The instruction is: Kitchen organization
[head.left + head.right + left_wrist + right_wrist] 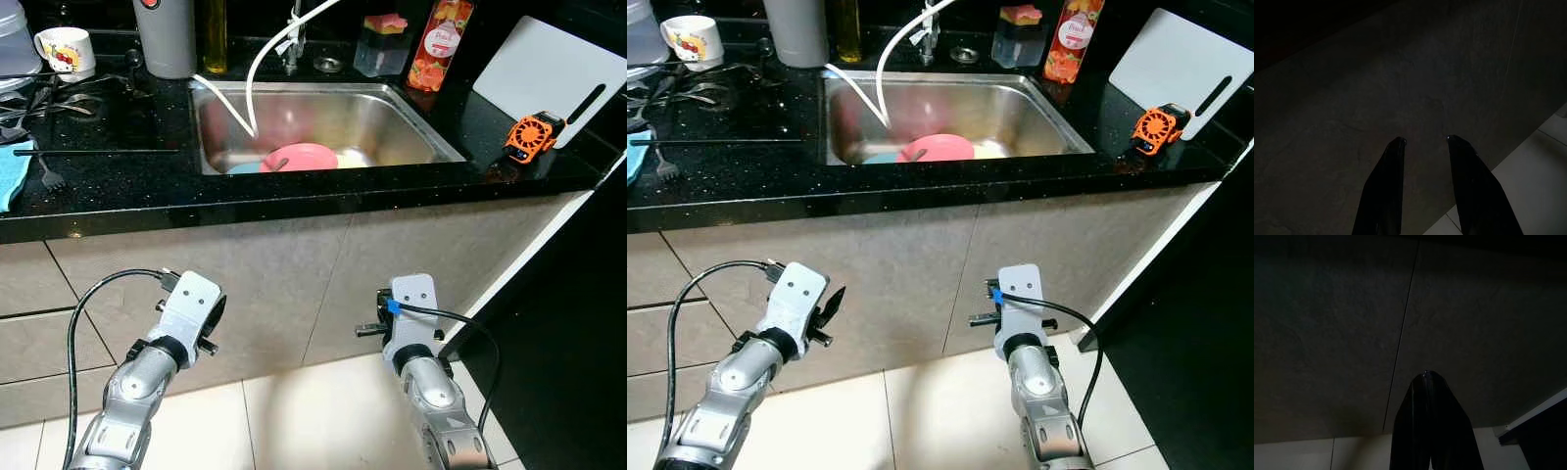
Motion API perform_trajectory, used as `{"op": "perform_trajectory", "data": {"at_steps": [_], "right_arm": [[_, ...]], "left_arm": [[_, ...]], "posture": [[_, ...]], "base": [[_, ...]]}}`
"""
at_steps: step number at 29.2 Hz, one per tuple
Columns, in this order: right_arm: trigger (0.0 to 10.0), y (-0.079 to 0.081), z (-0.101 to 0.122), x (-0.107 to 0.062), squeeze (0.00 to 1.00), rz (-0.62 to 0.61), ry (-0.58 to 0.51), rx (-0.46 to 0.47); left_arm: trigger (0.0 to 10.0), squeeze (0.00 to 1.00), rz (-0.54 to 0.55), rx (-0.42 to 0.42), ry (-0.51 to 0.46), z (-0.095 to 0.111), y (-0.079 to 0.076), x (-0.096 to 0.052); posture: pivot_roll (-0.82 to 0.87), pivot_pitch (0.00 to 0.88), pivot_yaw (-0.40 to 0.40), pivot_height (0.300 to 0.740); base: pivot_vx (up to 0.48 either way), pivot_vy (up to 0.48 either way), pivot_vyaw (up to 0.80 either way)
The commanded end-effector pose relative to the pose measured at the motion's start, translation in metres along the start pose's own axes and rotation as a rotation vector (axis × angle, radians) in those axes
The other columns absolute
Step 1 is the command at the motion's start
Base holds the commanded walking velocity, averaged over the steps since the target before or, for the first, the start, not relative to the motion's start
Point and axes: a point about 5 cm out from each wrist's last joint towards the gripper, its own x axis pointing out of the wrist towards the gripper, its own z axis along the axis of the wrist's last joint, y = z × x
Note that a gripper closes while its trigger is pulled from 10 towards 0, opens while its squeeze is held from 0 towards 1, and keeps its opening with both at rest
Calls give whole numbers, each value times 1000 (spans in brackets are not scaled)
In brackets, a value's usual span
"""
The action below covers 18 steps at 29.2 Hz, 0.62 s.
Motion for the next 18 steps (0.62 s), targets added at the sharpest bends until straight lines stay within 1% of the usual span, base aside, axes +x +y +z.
{"op": "perform_trajectory", "data": {"at_steps": [1, 4, 8, 18], "right_arm": [[10000, -3, -7, -1, 0, -16, 29, 7], [10000, -5, -6, -1, 0, -26, 28, 16], [10000, -3, -6, -1, 0, -14, 29, 4], [10000, -3, -6, 0, 0, -17, 27, 11]], "left_arm": [[10000, 0, -14, 4, 7, -2, -1, 0], [10000, 0, -14, 5, 8, -2, -1, 0], [10000, 0, -14, 5, 7, -2, -1, 1], [10000, 0, -14, 8, 7, -2, 0, 1]], "posture": [[143, 60, -66, 740], [143, 61, -67, 740], [148, 60, -70, 740], [168, 61, -67, 740]], "base": [[0, 0, 0], [0, 0, 0], [0, 0, 0], [0, 0, 0]]}}
